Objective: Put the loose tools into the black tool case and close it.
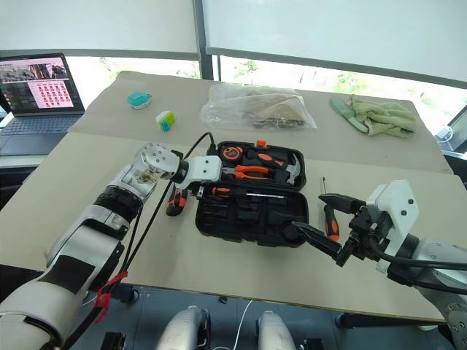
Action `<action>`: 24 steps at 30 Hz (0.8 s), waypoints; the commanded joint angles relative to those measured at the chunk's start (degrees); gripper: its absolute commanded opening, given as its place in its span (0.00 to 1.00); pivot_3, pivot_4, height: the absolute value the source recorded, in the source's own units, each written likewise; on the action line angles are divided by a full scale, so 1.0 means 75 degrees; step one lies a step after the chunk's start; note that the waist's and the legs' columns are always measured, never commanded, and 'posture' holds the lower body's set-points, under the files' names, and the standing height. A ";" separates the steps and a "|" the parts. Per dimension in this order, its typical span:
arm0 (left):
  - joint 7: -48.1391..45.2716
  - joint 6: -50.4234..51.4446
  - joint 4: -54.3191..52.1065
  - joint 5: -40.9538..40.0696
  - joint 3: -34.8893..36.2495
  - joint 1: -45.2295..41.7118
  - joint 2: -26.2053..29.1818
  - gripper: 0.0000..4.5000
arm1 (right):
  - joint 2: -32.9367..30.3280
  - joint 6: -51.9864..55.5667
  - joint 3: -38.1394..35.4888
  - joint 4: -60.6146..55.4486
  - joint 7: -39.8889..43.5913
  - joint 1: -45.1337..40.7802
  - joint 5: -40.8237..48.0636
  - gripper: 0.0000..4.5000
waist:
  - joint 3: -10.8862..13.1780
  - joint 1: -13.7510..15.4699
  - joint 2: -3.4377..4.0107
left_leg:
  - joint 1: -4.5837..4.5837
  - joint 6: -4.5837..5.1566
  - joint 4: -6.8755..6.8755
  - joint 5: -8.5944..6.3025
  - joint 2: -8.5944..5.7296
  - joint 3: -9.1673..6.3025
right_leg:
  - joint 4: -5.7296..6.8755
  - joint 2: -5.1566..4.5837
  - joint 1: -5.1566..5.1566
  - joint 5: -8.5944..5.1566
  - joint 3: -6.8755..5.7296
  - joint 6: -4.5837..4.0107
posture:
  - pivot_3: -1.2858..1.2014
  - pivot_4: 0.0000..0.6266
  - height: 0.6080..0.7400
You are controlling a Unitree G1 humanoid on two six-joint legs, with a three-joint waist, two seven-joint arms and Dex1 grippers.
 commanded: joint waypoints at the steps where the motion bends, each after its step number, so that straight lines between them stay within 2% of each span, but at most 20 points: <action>1: -0.0166 0.0123 -0.0352 -0.0256 0.0328 -0.0373 -0.0055 0.64 | -0.0045 -0.0147 -0.0095 -0.0084 -0.0023 -0.0115 0.0055 1.00 | 0.0000 0.0002 0.0000 | 0.0000 0.0000 0.0000 0.0000 0.0000 0.0000 | 0.0000 0.0000 0.0000 0.0000 0.0000 0.0000 | 0.52 0.24 1.00; 2: -0.0186 0.0131 -0.0350 -0.0254 0.0340 -0.0377 -0.0063 0.60 | -0.0046 -0.0148 -0.0087 -0.0077 -0.0022 -0.0125 0.0053 1.00 | 0.0000 0.0003 0.0000 | 0.0000 0.0000 0.0000 0.0000 0.0000 0.0000 | 0.0000 0.0000 0.0000 0.0000 0.0000 0.0000 | 0.52 0.24 1.00; 5: -0.0009 -0.0121 -0.0092 -0.0030 0.0227 -0.0366 -0.0178 0.35 | -0.0046 -0.0154 -0.0055 -0.0055 -0.0030 -0.0181 0.0036 1.00 | 0.0000 0.0002 0.0001 | 0.0001 0.0000 0.0000 0.0000 0.0000 0.0000 | 0.0000 0.0000 0.0001 0.0000 0.0000 0.0000 | 0.52 0.24 1.00; 8: 0.0050 -0.0257 0.0097 0.0071 0.0146 -0.0337 -0.0343 0.14 | -0.0050 -0.0157 -0.0022 -0.0033 -0.0040 -0.0208 -0.0006 1.00 | 0.0000 0.0003 0.0001 | 0.0001 0.0000 0.0000 0.0000 -0.0001 0.0001 | 0.0000 0.0000 0.0001 0.0000 0.0000 0.0000 | 0.52 0.24 1.00; 9: 0.0040 -0.0276 0.0129 0.0082 0.0133 -0.0337 -0.0386 0.04 | -0.0050 -0.0159 -0.0018 -0.0030 -0.0036 -0.0206 -0.0017 1.00 | 0.0000 0.0003 0.0000 | 0.0001 0.0000 0.0001 0.0000 -0.0001 0.0000 | 0.0000 0.0000 0.0001 0.0000 0.0000 0.0000 | 0.52 0.24 1.00; 10: 0.0050 -0.0295 0.0166 0.0108 0.0114 -0.0332 -0.0443 0.01 | -0.0048 -0.0162 -0.0031 -0.0035 -0.0025 -0.0187 -0.0030 1.00 | 0.0000 0.0004 0.0000 | 0.0000 0.0000 0.0001 0.0000 -0.0001 0.0001 | 0.0000 0.0001 0.0001 0.0000 0.0000 0.0000 | 0.52 0.24 1.00; 17: 0.0095 -0.0474 0.0424 0.0542 -0.0169 -0.0291 -0.0707 0.01 | -0.0041 -0.0135 -0.0101 -0.0047 -0.0054 -0.0146 -0.0035 1.00 | 0.0000 0.0004 0.0000 | 0.0000 0.0000 0.0001 0.0000 -0.0001 0.0001 | 0.0000 0.0001 0.0001 0.0000 0.0000 0.0000 | 0.52 0.24 1.00; 24: 0.0827 -0.1026 0.1029 0.1276 -0.0539 -0.0310 -0.0878 0.01 | 0.0049 -0.0143 -0.0051 -0.0166 -0.0210 -0.0047 -0.0021 1.00 | -0.0002 0.0040 0.0003 | 0.0004 0.0001 0.0020 0.0000 -0.0003 0.0000 | 0.0002 0.0000 0.0019 0.0002 -0.0007 0.0003 | 0.52 0.24 1.00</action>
